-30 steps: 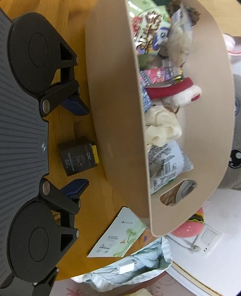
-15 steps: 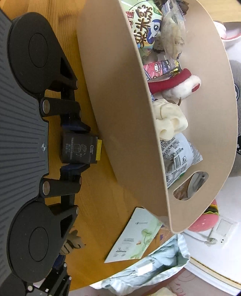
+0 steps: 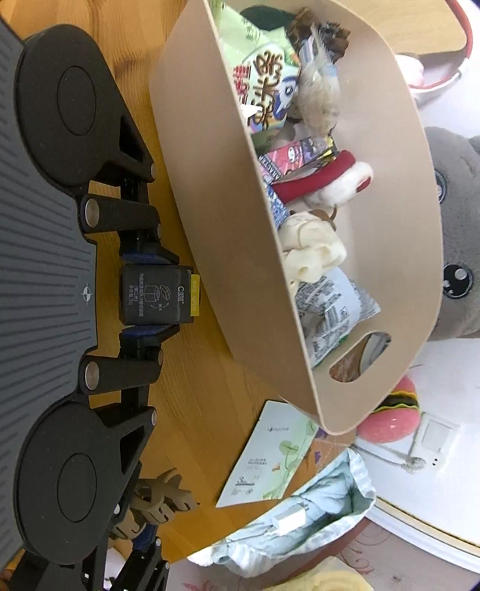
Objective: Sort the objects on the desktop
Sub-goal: 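Carry the black box and claw clip over the basket and release both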
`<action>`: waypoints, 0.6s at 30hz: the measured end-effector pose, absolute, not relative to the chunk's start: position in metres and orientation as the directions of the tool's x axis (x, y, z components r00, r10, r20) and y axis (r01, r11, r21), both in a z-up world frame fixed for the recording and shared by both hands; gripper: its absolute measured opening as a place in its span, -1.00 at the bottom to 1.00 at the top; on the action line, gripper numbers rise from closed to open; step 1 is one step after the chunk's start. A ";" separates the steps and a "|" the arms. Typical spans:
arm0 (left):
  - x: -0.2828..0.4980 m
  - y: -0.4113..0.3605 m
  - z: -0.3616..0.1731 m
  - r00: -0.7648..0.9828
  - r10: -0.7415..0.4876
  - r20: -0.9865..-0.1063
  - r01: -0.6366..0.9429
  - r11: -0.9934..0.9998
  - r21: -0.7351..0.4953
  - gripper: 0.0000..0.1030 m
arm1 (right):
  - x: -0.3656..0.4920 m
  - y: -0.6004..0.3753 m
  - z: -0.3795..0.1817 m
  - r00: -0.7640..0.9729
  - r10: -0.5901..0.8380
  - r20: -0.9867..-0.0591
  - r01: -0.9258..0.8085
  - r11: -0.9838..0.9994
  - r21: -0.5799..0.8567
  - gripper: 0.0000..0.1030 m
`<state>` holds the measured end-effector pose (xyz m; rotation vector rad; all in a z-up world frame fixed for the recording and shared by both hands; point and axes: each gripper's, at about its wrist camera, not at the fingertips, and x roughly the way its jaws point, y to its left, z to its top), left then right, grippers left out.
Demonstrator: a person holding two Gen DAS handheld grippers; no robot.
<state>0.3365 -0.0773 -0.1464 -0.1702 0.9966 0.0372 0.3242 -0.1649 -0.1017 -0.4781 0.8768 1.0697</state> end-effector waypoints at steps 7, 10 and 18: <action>0.323 -0.070 -0.125 0.566 -0.063 -0.822 -0.119 0.980 -0.157 -0.38 | 0.321 -0.170 -0.080 0.220 0.585 -0.780 -0.902 0.427 0.066 -0.32; 0.315 -0.067 -0.116 0.575 -0.072 -0.815 -0.104 0.982 -0.160 -0.38 | 0.322 -0.171 -0.070 0.230 0.599 -0.767 -0.900 0.432 0.068 -0.32; 0.300 -0.056 -0.085 0.616 -0.071 -0.785 -0.083 0.985 -0.154 -0.38 | 0.323 -0.173 -0.043 0.251 0.639 -0.727 -0.897 0.436 0.074 -0.32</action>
